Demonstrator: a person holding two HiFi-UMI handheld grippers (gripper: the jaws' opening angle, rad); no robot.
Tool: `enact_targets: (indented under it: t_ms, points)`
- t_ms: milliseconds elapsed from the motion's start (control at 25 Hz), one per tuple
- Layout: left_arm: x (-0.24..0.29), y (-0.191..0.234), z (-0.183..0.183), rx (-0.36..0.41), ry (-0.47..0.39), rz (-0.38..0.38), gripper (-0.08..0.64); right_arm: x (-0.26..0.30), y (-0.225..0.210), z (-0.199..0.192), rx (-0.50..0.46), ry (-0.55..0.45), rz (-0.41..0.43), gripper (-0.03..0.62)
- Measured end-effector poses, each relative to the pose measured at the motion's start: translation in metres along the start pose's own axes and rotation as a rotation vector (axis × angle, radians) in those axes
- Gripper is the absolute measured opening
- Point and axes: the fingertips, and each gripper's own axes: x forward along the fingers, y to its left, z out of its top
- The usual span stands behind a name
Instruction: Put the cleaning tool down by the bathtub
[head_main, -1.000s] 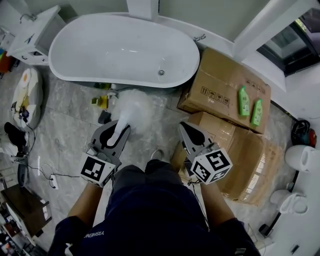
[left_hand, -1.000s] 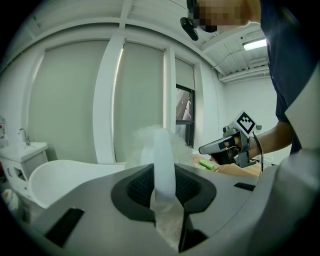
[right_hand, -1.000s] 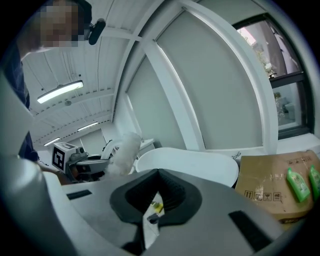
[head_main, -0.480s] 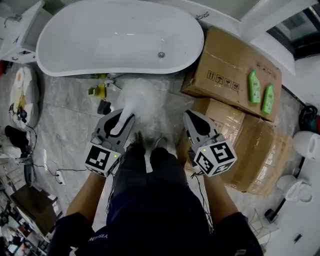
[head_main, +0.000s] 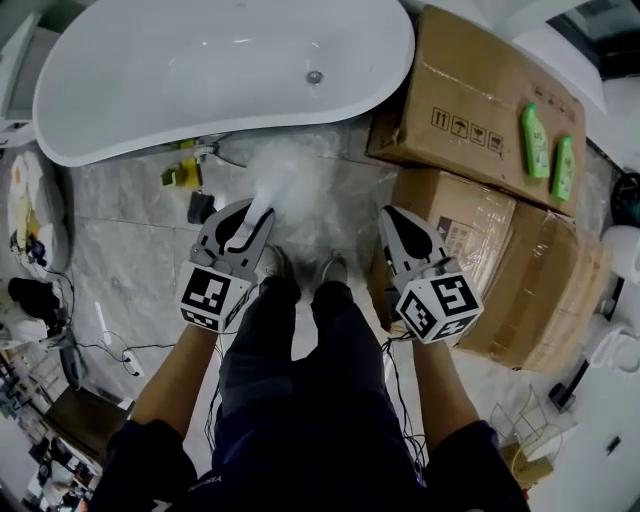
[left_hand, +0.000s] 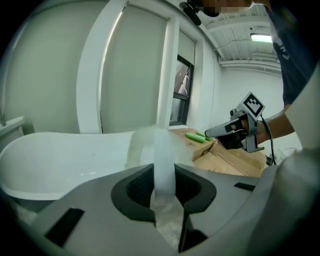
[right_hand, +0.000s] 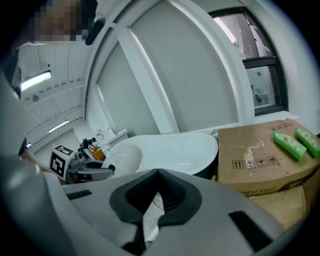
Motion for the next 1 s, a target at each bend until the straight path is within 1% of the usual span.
enact_targets:
  t_ms: [160,440,760,1000]
  points:
    - [0.036,0.008,-0.044,-0.001,0.043,-0.035,0.107,0.025,-0.018,-0.039,0.026,0.008,-0.031,0.005]
    - [0.099,0.012,-0.123,0.025,0.107,-0.074,0.107,0.065,-0.057,-0.109,0.052,0.016,-0.057,0.005]
    - [0.176,0.013,-0.206,0.068,0.141,-0.092,0.107,0.108,-0.103,-0.182,0.052,0.008,-0.064,0.005]
    - [0.235,0.024,-0.265,0.078,0.179,-0.097,0.107,0.146,-0.137,-0.227,0.059,0.006,-0.066,0.005]
